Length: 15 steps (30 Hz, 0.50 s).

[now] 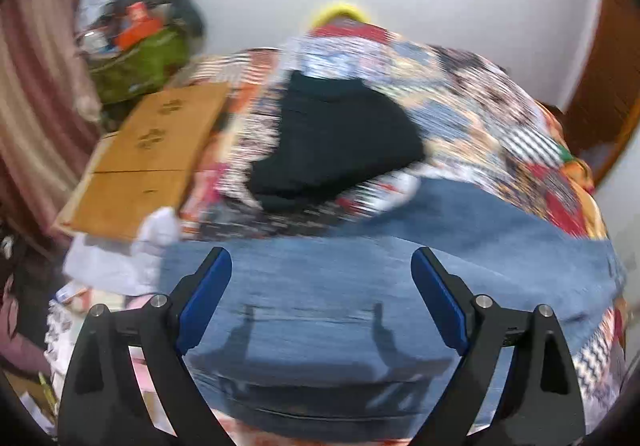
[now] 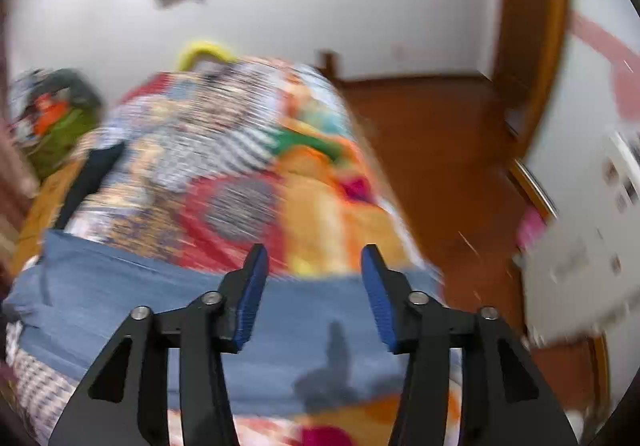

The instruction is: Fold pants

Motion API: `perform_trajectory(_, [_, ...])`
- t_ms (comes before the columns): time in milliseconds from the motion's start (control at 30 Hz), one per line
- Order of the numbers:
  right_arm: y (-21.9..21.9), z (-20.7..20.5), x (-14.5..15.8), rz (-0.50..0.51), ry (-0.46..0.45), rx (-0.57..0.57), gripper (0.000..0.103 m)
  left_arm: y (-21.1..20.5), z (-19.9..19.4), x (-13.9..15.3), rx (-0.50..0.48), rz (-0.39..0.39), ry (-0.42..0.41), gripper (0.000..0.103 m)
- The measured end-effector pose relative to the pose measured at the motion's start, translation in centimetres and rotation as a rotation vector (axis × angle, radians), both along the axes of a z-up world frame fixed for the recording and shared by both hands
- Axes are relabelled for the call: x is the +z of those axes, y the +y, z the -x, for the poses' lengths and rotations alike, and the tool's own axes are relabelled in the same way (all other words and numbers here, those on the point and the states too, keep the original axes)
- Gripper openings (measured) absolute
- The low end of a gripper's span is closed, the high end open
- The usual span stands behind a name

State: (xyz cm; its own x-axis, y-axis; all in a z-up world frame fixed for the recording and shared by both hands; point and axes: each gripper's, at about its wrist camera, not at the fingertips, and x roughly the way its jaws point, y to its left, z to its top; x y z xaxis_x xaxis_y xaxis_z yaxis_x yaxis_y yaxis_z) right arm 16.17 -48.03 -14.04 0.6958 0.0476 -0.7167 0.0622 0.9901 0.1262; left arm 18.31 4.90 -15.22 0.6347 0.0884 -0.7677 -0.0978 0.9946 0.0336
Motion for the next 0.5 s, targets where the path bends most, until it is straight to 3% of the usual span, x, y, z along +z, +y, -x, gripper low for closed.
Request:
perform_trajectory(200, [12.9,-4.1,2.5,0.007,-0.06,0.288,0.048,9.4,-0.5,-0.8,0.12,-0.001,0.017,0.092])
perform_trajectory(300, [18.4,-5.2,1.8,0.01,-0.047,0.394,0.048,14.0,-0.8,-3.1,0.167,0.059,0.074,0.092])
perform_trajectory(500, [28.5,-7.8,-0.5,0.003,0.025,0.59,0.048,17.9,-1.0,-9.5,0.175,0.168,0.21,0.092])
